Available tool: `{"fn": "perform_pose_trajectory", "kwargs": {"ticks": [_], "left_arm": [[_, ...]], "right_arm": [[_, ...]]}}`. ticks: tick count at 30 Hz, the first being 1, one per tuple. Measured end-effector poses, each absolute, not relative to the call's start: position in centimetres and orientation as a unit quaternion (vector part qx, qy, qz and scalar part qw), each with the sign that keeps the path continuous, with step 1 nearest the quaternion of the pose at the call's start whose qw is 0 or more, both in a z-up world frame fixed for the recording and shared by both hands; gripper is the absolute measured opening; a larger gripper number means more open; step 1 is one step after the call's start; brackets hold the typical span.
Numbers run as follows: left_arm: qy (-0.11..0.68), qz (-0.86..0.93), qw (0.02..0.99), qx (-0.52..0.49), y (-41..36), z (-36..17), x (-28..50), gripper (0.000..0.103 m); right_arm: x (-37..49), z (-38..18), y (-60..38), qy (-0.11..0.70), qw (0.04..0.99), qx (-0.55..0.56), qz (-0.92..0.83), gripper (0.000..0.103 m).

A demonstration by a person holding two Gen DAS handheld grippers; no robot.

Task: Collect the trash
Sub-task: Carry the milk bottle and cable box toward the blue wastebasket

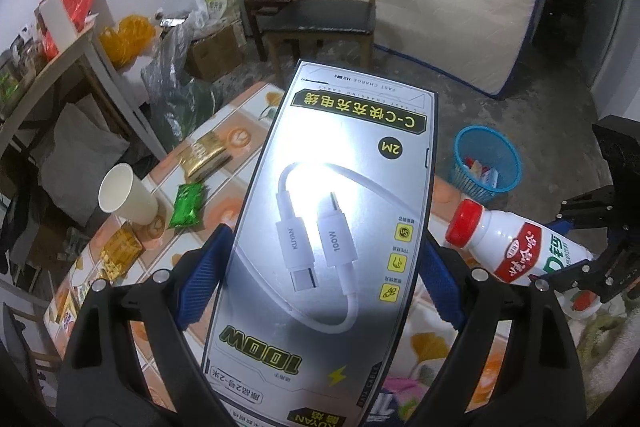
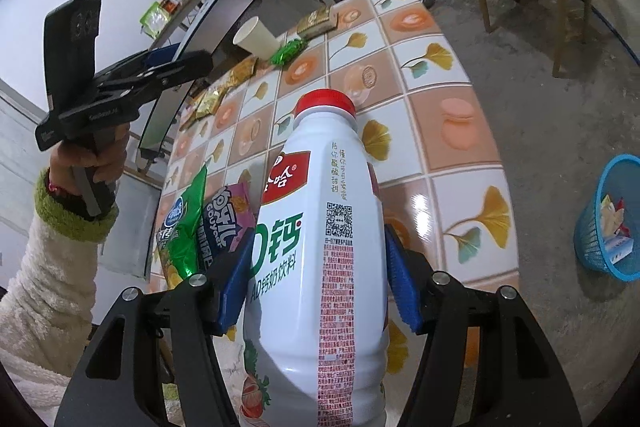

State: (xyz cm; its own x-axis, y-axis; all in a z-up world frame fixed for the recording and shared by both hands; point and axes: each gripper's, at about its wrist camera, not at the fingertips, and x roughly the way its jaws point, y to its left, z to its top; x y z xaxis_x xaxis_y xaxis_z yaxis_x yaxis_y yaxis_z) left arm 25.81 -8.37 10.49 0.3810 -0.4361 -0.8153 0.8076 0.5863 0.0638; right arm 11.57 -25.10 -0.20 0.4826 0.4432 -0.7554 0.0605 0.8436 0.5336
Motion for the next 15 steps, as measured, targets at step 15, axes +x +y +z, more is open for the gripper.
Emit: {"fn": "perform_pose_trajectory", "kwargs": {"ticks": [15], "left_arm": [[0.376, -0.441, 0.776, 0.248, -16.4, 11.5, 19.1, 0.084]], "right_arm": [[4.7, 0.0, -32.1, 0.453, 0.835, 0.304, 0.074, 0.06]]}}
